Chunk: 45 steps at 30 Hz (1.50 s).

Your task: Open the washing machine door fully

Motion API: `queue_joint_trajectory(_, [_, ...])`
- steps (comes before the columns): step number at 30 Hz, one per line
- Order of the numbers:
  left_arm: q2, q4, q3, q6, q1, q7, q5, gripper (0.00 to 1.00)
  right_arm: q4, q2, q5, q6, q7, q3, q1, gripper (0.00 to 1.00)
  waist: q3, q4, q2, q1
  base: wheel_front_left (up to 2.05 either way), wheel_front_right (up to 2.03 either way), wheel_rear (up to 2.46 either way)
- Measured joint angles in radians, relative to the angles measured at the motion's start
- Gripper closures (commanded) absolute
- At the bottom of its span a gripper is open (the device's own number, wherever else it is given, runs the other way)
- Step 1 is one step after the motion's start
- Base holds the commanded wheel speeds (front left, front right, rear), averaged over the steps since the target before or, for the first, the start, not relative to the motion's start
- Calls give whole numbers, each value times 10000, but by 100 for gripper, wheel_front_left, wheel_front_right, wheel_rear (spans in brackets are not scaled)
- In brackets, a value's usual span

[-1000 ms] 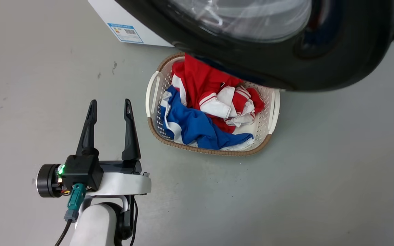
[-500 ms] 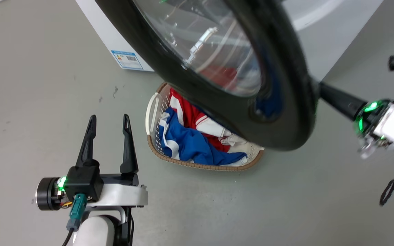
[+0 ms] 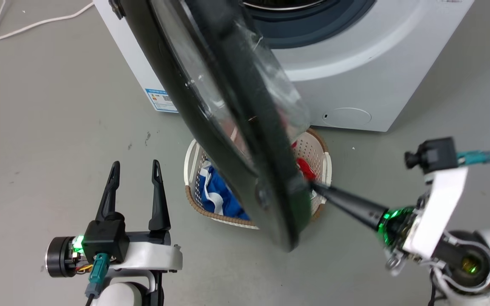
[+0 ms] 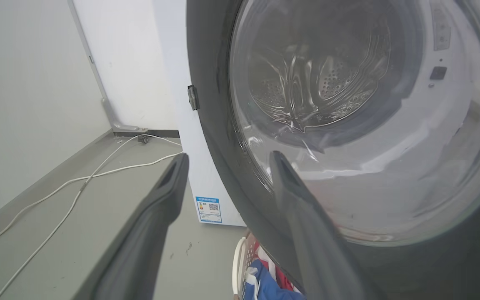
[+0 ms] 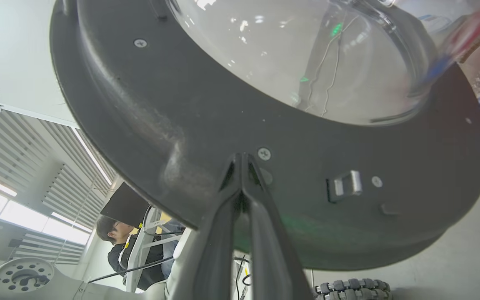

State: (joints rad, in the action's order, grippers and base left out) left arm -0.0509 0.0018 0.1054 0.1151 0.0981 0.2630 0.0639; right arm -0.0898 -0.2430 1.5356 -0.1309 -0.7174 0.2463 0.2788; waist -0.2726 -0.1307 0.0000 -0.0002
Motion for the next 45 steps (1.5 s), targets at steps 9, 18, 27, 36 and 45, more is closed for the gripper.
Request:
queue_joint_trajectory(9, [2,10,-50,-6,-116,0,-69,0,-27,573,-61,4,86,849,-642,100,216,35,0,0,0,0,0])
queue_joint_trajectory(18, [2,46,-100,-10,-172,0,-69,0,345,1120,-138,4,42,1737,-780,100,305,-31,0,0,0,0,0])
queue_joint_trajectory(27, [2,100,-213,-6,-390,0,-71,0,472,1210,-222,4,447,2031,-1384,100,605,-5,0,1,0,0,0])
queue_joint_trajectory(36, [0,94,-552,-153,-936,0,-176,0,-445,1087,-851,4,2249,1273,-1942,0,1188,286,0,0,0,0,0])
queue_joint_trajectory(45, [2,111,-784,-249,-1275,0,-259,0,-395,443,-4481,4,6920,502,-1943,0,1762,550,0,1,0,0,0])
